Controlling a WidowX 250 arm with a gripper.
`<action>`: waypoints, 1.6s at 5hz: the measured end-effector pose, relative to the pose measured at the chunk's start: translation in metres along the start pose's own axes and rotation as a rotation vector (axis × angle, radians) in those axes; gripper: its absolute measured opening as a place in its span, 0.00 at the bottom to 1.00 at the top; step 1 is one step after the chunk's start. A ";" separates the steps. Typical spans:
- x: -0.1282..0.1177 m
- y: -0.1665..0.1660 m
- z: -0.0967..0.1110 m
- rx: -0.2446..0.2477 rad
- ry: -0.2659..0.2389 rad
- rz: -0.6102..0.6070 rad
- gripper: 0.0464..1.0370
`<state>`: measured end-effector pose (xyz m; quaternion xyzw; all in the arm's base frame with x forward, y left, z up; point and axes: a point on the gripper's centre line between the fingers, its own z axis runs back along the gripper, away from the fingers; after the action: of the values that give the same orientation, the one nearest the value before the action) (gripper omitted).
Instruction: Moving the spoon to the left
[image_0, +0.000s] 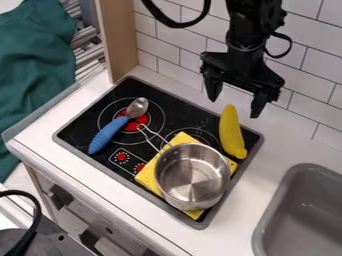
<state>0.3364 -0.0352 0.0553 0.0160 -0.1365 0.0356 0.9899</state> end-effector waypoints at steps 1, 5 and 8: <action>-0.009 0.001 -0.010 0.005 0.037 -0.002 0.97; -0.094 0.118 0.007 0.038 -0.033 0.109 0.97; -0.092 0.162 -0.027 0.059 0.094 0.006 0.97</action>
<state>0.2433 0.1210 0.0078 0.0432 -0.0890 0.0433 0.9942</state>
